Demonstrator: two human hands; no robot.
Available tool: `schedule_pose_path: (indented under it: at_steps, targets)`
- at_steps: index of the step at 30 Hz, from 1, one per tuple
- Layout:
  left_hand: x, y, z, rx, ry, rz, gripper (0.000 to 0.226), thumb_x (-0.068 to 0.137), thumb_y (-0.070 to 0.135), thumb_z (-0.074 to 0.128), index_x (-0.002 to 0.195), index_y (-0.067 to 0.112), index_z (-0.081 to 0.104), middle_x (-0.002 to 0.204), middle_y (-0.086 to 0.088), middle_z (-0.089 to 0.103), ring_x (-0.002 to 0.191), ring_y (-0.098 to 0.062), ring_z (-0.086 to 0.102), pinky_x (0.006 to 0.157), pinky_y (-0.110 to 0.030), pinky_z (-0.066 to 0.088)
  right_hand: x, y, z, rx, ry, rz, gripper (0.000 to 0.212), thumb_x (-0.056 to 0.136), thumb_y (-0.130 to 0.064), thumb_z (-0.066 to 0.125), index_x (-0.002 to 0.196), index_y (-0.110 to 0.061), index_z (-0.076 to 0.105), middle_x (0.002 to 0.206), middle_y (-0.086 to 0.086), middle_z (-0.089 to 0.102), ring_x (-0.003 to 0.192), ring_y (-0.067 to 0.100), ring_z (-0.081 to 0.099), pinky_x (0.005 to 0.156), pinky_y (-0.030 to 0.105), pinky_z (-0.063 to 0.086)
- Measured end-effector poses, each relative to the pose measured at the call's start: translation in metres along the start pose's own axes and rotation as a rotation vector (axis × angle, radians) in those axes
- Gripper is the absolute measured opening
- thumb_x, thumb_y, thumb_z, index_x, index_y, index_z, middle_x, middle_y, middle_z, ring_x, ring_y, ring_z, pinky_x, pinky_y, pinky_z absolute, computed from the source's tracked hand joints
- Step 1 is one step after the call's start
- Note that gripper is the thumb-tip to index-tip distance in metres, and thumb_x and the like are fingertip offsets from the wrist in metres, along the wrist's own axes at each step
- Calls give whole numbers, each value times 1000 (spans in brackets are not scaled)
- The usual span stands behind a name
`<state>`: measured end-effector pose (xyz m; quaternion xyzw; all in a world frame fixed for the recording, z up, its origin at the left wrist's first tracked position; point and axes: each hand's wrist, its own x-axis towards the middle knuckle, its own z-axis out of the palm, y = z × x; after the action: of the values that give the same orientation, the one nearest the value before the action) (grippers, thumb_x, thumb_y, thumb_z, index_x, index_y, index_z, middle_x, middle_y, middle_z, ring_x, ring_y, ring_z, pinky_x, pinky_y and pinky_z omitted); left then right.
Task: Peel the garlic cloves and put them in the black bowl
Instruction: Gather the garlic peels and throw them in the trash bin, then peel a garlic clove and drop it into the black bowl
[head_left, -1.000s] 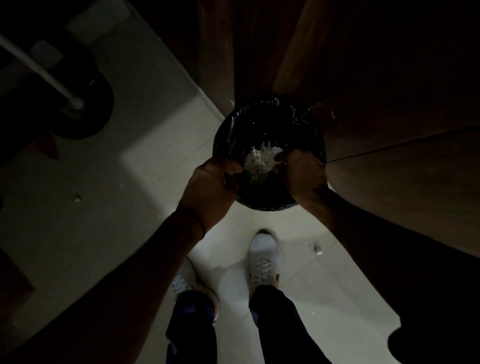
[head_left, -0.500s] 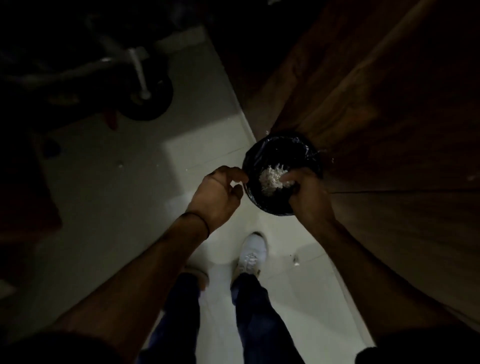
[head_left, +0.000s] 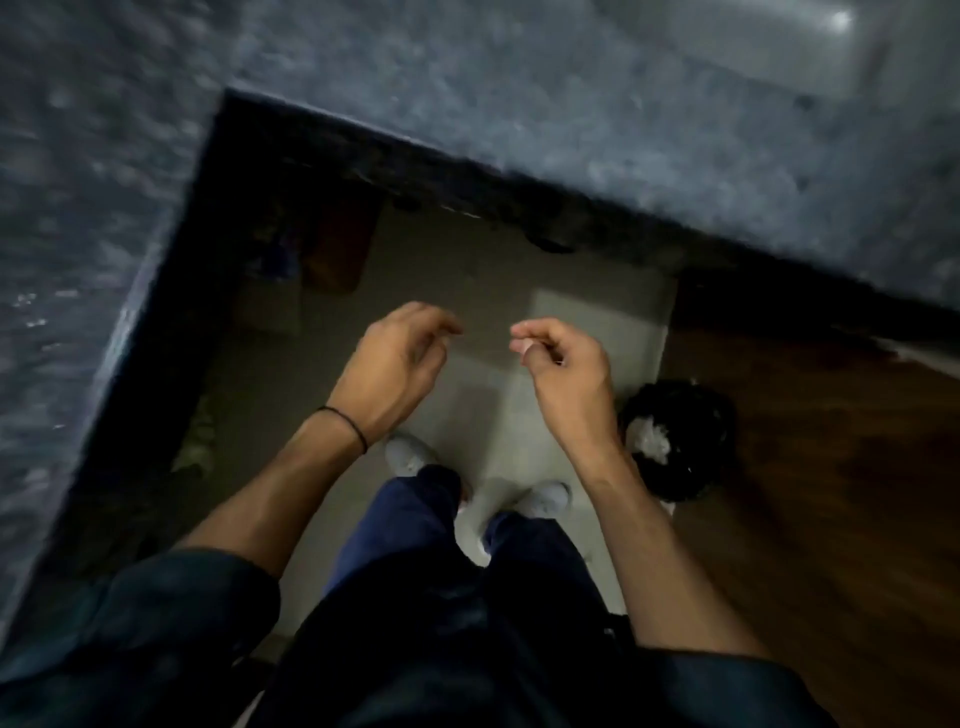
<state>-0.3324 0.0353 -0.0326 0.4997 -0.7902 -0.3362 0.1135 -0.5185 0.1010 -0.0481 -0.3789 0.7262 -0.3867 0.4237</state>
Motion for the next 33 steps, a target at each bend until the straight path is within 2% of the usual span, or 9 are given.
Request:
schedule_pose_path:
  at_steps: [5, 8, 11, 16, 18, 24, 26, 29, 33]
  targets:
    - [-53, -53, -105, -51, 423, -130, 20, 95, 7, 58, 109, 15, 70, 107, 2, 66, 96, -9, 60, 89, -18, 44, 8, -113, 83, -58, -250, -236, 14, 96, -16, 63, 99, -25, 73, 88, -10, 73, 81, 10, 68, 73, 26, 53]
    - [-85, -82, -145, -101, 639, -214, 19, 93, 5, 60, 104, 15, 71, 102, 3, 69, 91, -4, 60, 83, -8, 41, 14, -161, 135, -40, -368, -338, 15, 96, -17, 64, 98, -28, 74, 88, -10, 74, 82, 9, 68, 77, 26, 54]
    - [-115, -104, -167, -144, 782, -323, 19, 94, 3, 61, 102, 17, 71, 101, 8, 68, 87, 4, 57, 74, -6, 39, 16, -193, 197, -40, -500, -373, 16, 95, -13, 66, 94, -26, 75, 85, -9, 75, 81, 6, 69, 79, 26, 52]
    - [-144, -134, -178, -174, 951, -526, 20, 94, 2, 60, 101, 16, 72, 103, 7, 69, 91, 6, 57, 78, -5, 38, 12, -220, 284, -93, -749, -427, 11, 97, -17, 64, 93, -22, 73, 84, -3, 73, 76, 6, 64, 73, 26, 52]
    - [-150, -140, -178, -203, 1013, -603, 19, 94, 0, 60, 100, 13, 72, 103, 4, 70, 92, 7, 59, 79, -4, 38, 14, -227, 309, -126, -819, -458, 11, 98, -16, 63, 95, -18, 73, 85, 1, 73, 75, 7, 63, 71, 22, 51]
    - [-159, -149, -174, -333, 1222, -845, 21, 93, -8, 58, 98, 6, 72, 98, 0, 70, 85, 17, 62, 75, 0, 41, 24, -229, 369, -280, -982, -618, 11, 98, -18, 61, 97, -20, 72, 91, -7, 71, 82, 0, 62, 70, 4, 41]
    - [-160, -155, -171, -323, 1301, -928, 23, 91, -8, 60, 97, 10, 72, 97, 1, 71, 86, 12, 63, 78, -4, 44, 27, -229, 383, -319, -1018, -658, 12, 99, -18, 61, 101, -20, 72, 94, -7, 71, 82, -6, 60, 70, 2, 39]
    - [-159, -171, -167, -213, 1407, -1034, 20, 89, -2, 66, 99, 15, 71, 96, 3, 67, 83, 0, 61, 83, -20, 50, 30, -230, 406, -350, -1077, -694, 14, 99, -19, 59, 104, -19, 72, 97, -7, 70, 84, -6, 59, 71, 2, 40]
    - [-150, -188, -171, -105, 1448, -1160, 13, 88, 8, 71, 100, 11, 68, 98, 1, 58, 87, -13, 57, 81, -27, 48, 29, -222, 424, -326, -1090, -773, 13, 100, -17, 54, 100, -18, 67, 96, -5, 65, 88, 9, 60, 79, 24, 48]
